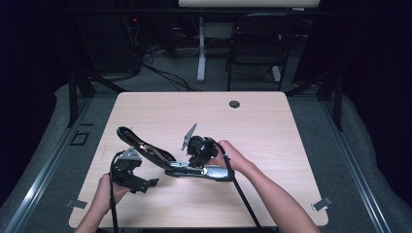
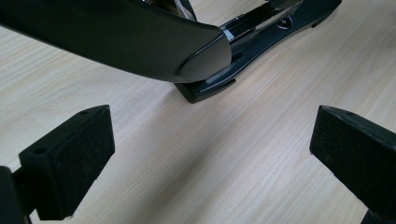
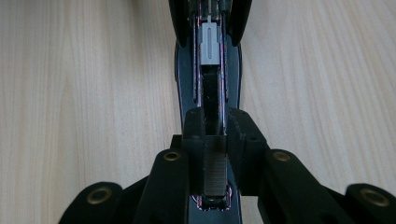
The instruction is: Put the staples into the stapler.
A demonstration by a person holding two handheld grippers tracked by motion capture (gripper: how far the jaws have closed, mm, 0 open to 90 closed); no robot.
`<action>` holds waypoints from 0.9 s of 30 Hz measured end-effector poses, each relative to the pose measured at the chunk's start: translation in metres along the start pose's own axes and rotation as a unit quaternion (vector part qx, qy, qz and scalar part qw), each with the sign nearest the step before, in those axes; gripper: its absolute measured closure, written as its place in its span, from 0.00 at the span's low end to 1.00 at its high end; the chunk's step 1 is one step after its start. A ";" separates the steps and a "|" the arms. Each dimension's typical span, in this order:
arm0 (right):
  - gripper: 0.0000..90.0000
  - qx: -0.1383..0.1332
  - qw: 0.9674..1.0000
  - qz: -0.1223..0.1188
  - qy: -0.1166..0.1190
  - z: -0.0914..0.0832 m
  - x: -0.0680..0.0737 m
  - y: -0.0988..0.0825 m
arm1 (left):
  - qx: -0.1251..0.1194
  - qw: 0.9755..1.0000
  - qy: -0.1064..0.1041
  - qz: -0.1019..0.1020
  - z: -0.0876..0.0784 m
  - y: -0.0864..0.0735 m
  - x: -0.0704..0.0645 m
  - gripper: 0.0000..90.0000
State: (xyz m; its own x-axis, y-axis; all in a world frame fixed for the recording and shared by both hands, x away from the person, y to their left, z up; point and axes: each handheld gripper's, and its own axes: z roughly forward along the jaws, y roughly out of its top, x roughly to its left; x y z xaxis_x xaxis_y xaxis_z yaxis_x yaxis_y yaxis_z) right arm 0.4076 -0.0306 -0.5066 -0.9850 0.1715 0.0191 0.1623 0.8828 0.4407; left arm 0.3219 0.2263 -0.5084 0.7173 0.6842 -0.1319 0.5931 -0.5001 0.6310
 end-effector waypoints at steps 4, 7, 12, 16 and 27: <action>0.87 0.006 1.000 -0.002 0.002 0.001 0.000 -0.001 | 0.000 1.000 0.000 0.000 0.000 0.000 0.000 0.00; 0.87 0.011 1.000 -0.003 0.002 0.002 -0.001 -0.002 | 0.001 1.000 0.002 -0.001 0.000 0.000 0.000 0.00; 0.87 0.011 1.000 -0.001 0.004 0.002 -0.001 -0.003 | 0.001 1.000 0.001 0.000 0.000 0.000 0.000 0.00; 0.86 0.013 1.000 0.000 0.007 0.001 -0.002 -0.004 | 0.001 1.000 0.002 -0.002 0.001 0.000 0.000 0.00; 0.79 0.017 1.000 0.009 0.008 0.003 -0.003 -0.008 | -0.002 1.000 0.001 -0.003 0.000 0.000 0.000 0.00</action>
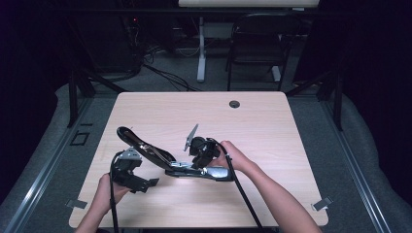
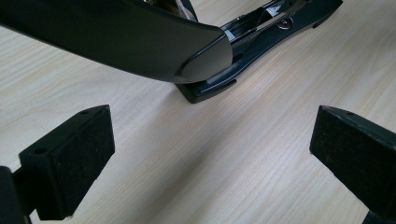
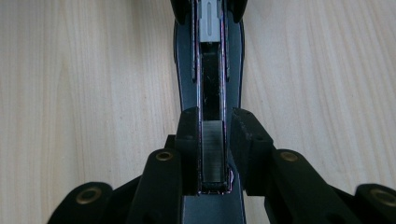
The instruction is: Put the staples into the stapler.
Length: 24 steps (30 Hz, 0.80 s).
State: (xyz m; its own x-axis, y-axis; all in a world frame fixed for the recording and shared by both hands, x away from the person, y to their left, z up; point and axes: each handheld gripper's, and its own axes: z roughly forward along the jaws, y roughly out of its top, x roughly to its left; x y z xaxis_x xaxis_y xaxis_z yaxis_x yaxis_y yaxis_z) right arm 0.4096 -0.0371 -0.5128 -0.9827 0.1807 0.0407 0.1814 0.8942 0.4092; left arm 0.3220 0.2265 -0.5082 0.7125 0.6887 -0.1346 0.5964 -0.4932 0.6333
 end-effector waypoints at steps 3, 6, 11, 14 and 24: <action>0.77 -0.007 1.000 0.009 0.000 -0.002 -0.001 -0.003 | -0.001 1.000 -0.001 -0.001 0.000 0.000 0.000 0.00; 0.72 -0.012 1.000 0.014 -0.002 -0.006 -0.002 -0.006 | -0.004 1.000 0.001 -0.001 -0.001 0.000 0.000 0.00; 0.63 -0.028 0.999 0.036 -0.013 -0.013 -0.003 -0.012 | -0.006 1.000 0.003 -0.002 -0.002 0.000 0.001 0.00; 0.56 -0.043 0.997 0.055 -0.020 -0.017 -0.004 -0.016 | -0.009 1.000 0.004 -0.002 -0.002 0.000 0.001 0.00; 0.34 -0.066 0.992 0.099 -0.041 -0.033 0.001 -0.034 | -0.016 1.000 0.013 -0.009 -0.007 -0.002 0.005 0.00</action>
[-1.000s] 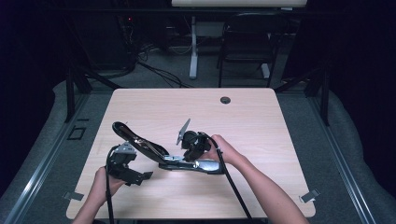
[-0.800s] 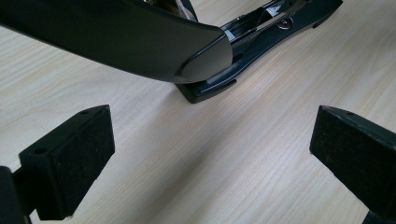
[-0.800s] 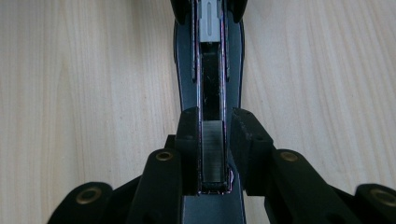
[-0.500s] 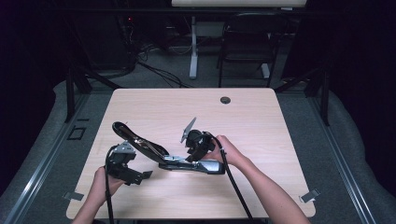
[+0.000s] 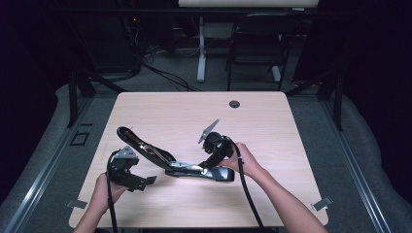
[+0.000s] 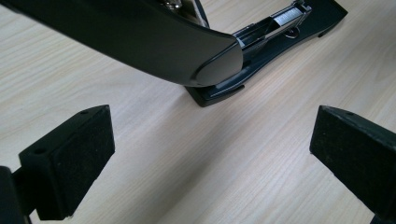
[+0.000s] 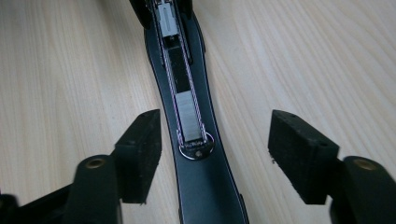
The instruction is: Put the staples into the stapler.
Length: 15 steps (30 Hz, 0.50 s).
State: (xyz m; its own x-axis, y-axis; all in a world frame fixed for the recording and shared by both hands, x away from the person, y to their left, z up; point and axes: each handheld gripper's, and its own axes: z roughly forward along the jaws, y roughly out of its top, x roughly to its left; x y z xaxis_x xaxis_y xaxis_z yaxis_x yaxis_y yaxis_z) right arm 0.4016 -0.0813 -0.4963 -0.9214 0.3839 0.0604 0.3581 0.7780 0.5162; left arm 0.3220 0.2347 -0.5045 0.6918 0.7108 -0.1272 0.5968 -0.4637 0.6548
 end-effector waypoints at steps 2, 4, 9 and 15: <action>0.28 -0.008 1.000 0.008 -0.004 -0.004 0.001 -0.004 | -0.001 1.000 0.003 -0.002 -0.001 0.000 0.001 0.00; 0.26 -0.015 1.000 0.015 -0.014 -0.010 0.003 -0.009 | 0.001 1.000 0.009 -0.003 -0.002 0.000 0.001 0.00; 0.26 -0.036 0.998 0.037 -0.030 -0.021 0.004 -0.026 | 0.003 1.000 0.013 -0.009 -0.003 -0.001 0.003 0.00; 0.19 -0.034 0.997 0.050 -0.046 -0.029 0.004 -0.038 | -0.013 0.999 0.030 -0.034 -0.008 -0.001 0.008 0.00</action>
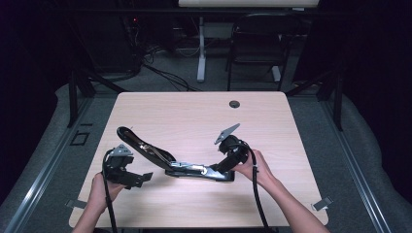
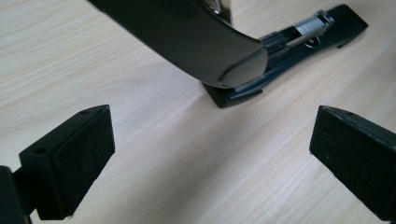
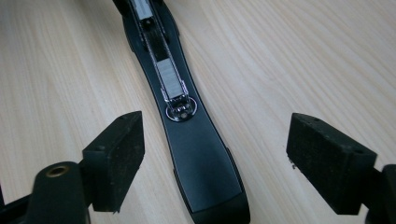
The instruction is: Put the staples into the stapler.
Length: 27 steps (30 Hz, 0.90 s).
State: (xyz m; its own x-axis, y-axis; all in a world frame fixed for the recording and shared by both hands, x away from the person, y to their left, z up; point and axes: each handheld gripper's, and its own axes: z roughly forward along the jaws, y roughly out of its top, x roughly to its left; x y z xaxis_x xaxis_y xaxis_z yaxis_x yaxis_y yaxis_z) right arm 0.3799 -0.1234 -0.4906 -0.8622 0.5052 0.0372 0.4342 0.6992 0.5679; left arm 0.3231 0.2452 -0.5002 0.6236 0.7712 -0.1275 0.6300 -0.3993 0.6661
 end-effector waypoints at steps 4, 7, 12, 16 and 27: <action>0.17 -0.006 1.000 0.009 -0.002 -0.006 0.001 -0.005 | 0.002 1.000 0.001 -0.009 0.000 -0.001 0.003 0.00; 0.17 -0.010 1.000 0.016 -0.005 -0.009 0.002 -0.008 | 0.002 1.000 0.004 -0.015 0.000 -0.001 0.004 0.00; 0.16 -0.010 1.000 0.024 -0.009 -0.012 0.002 -0.011 | 0.002 1.000 0.009 -0.023 0.000 -0.001 0.006 0.00; 0.16 -0.014 0.999 0.026 -0.014 -0.015 0.002 -0.012 | 0.006 0.999 0.009 -0.039 0.000 -0.001 0.009 0.00; 0.18 -0.014 0.999 0.028 -0.021 -0.016 0.001 -0.012 | -0.008 0.995 0.050 -0.091 -0.012 -0.001 0.018 0.03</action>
State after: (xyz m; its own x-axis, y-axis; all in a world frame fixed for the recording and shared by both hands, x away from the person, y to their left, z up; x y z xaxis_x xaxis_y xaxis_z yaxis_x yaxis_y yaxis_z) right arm 0.3696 -0.1395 -0.4845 -0.8251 0.5639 0.0356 0.4735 0.6556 0.5882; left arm 0.3283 0.2656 -0.4944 0.4500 0.8757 -0.1750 0.7202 -0.2401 0.6509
